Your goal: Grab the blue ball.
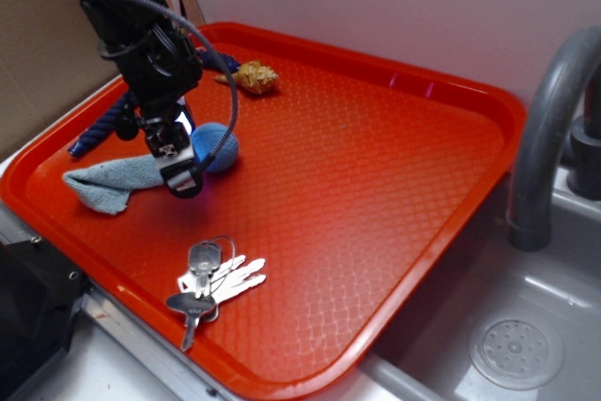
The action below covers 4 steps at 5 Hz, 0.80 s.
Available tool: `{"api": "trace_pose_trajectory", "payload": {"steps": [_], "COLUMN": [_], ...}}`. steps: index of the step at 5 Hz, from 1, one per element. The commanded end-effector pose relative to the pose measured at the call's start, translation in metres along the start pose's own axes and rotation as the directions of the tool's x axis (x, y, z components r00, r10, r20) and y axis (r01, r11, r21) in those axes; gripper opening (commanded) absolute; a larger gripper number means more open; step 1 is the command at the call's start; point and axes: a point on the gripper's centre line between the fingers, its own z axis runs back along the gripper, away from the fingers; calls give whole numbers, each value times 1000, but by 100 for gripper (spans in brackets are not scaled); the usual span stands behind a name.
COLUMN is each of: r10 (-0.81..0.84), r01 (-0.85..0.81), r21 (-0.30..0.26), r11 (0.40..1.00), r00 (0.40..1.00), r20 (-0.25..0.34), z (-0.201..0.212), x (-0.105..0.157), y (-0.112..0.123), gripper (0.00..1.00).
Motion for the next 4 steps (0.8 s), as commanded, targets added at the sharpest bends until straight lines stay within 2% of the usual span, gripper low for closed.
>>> {"api": "trace_pose_trajectory", "payload": {"steps": [1,2,4], "r10": [-75,-62,-55], "r01": [76,63,56], "r21": [-21,-17,-19], "r11": [997,998,998], "r00": [997,997,997], "r20": [31,39,49], "z": [13,12,11], "x": [18,18,15], "y": [3,2,1], "gripper": [100,0,0]}}
